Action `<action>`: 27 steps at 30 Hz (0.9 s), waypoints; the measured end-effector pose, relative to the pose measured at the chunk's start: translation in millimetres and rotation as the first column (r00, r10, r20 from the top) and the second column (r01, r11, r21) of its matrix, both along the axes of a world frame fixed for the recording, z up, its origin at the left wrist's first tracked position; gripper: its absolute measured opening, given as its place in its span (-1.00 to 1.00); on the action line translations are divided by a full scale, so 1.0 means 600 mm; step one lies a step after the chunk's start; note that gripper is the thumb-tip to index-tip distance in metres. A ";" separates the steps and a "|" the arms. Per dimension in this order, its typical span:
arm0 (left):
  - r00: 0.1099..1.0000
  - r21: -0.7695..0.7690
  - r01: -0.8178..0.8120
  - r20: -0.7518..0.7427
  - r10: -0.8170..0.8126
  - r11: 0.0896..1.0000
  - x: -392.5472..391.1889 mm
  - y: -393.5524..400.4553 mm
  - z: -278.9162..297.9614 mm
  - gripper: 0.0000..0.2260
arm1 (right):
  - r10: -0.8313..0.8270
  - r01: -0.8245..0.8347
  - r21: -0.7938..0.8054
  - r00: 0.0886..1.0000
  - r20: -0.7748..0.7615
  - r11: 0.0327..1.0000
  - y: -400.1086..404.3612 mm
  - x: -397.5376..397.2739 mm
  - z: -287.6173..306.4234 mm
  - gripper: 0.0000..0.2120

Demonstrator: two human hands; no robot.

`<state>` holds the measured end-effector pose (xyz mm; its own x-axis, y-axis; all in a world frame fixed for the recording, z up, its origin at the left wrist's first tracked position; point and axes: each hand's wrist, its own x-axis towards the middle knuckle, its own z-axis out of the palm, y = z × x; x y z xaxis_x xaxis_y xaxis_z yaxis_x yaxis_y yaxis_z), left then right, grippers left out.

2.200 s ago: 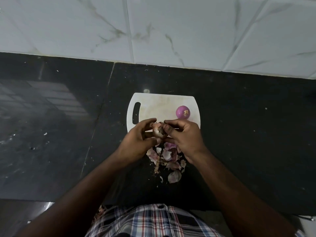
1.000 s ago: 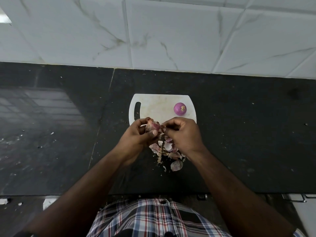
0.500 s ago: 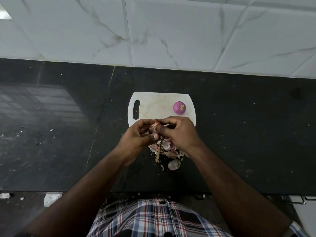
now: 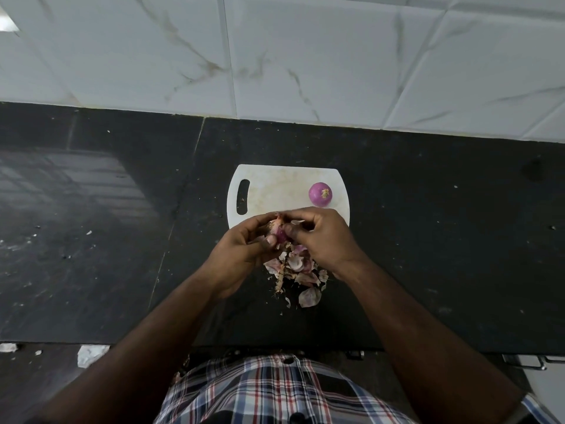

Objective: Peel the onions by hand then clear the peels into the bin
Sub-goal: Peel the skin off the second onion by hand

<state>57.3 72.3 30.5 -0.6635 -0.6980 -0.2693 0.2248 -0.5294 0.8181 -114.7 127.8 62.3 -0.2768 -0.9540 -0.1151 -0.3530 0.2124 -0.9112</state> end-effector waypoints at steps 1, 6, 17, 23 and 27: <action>1.000 -0.013 0.009 0.014 -0.009 1.000 -0.001 -0.003 -0.001 -0.55 | -0.013 0.012 -0.018 1.000 -0.019 1.000 0.001 0.005 0.001 -0.76; 0.994 -0.091 0.006 0.105 0.004 0.996 -0.006 -0.006 0.005 -0.48 | -0.084 0.081 -0.056 0.994 -0.065 0.995 -0.003 0.012 0.002 -0.88; 0.998 0.040 0.045 -0.044 -0.043 0.998 0.000 -0.005 -0.004 -0.48 | 0.016 0.030 0.094 0.892 -0.451 0.995 -0.003 -0.004 -0.021 -0.81; 0.999 0.073 0.036 -0.023 -0.035 0.997 0.001 -0.010 -0.004 -0.45 | 0.188 -0.092 0.249 0.899 -0.395 0.964 0.011 -0.016 -0.025 -0.71; 0.998 0.056 0.029 0.051 -0.031 0.998 0.000 -0.006 -0.014 -0.52 | 0.131 -0.103 0.140 0.970 -0.205 0.985 0.006 -0.021 0.002 -0.62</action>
